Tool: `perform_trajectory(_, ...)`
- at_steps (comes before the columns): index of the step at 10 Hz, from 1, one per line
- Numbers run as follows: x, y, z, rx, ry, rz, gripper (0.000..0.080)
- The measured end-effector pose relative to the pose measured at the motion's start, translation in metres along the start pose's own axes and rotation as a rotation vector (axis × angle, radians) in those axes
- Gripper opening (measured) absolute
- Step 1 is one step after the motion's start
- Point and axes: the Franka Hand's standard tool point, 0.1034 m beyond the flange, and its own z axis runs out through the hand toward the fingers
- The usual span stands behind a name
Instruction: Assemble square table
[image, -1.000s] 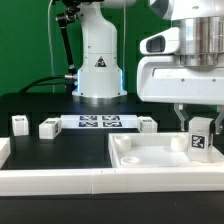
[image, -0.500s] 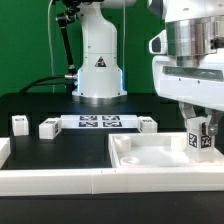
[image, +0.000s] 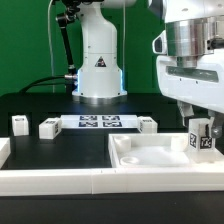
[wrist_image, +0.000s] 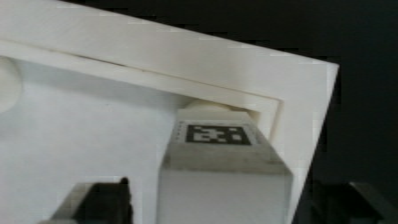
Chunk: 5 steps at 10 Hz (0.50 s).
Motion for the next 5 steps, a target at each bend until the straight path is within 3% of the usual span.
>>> perform_trajectory(1,-0.0005,-0.0001,0.0001,0.000,0.002,-0.071,0.0620)
perform_trajectory(5,-0.0016,-0.0015,0.0008,0.007,0.011,-0.541,0.0648)
